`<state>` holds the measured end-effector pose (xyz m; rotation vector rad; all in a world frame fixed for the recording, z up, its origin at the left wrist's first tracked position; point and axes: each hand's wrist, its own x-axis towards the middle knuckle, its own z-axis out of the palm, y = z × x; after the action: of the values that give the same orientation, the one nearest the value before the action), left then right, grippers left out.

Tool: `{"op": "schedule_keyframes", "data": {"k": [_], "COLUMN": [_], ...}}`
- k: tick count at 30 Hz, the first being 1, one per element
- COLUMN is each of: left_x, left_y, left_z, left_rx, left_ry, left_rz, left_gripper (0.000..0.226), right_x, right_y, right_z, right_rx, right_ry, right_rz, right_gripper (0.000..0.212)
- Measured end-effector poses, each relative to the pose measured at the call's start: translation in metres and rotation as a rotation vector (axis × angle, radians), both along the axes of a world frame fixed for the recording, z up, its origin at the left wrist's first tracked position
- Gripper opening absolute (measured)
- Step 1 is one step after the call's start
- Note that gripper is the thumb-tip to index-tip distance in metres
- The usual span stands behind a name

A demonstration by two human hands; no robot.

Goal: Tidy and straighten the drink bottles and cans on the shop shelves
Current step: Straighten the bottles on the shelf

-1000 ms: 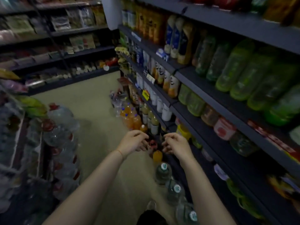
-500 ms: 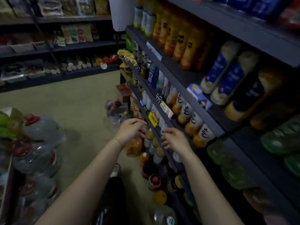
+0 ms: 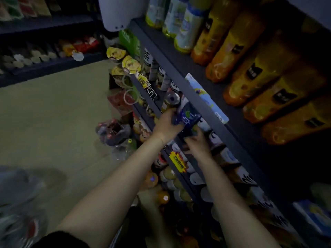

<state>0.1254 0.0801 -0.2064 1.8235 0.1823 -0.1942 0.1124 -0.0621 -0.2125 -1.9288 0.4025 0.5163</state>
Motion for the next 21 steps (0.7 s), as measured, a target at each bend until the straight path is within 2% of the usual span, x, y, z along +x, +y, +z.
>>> {"op": "schedule_keyframes", "data": {"k": [3,5,11,14,17,19,21], "left_x": [0.039,0.053,0.063,0.044,0.009,-0.021,-0.049], "left_y": [-0.01,-0.018,-0.029,-0.02,-0.004,0.005,0.005], "left_z": [-0.009,-0.018,-0.02,-0.015,-0.016,-0.015,-0.012], "left_rx": [0.007,0.042,0.185,0.23,0.14,0.007,-0.152], "left_ry": [-0.075,-0.08,-0.114,-0.146,-0.044,0.081,0.142], "left_rz": [-0.113,-0.118,-0.058,-0.033,0.075,0.17,0.237], "left_gripper": [0.06,0.068,0.079,0.075,0.067,0.054,0.041], "right_x": [0.014,0.017,0.013,0.006,-0.009,-0.026,-0.046], "right_y": [0.002,0.002,-0.003,-0.009,-0.016,-0.017,-0.02], "right_z": [0.0,0.0,0.005,0.007,0.006,0.005,0.004], "right_rx": [-0.002,0.005,-0.025,-0.034,-0.019,-0.04,-0.043], "right_ry": [0.036,0.047,0.048,0.042,0.024,0.005,-0.004], "right_rz": [-0.024,-0.013,-0.025,-0.065,-0.091,-0.075,-0.053], "right_gripper": [0.067,0.064,0.029,0.024,0.02,0.013,0.015]}}
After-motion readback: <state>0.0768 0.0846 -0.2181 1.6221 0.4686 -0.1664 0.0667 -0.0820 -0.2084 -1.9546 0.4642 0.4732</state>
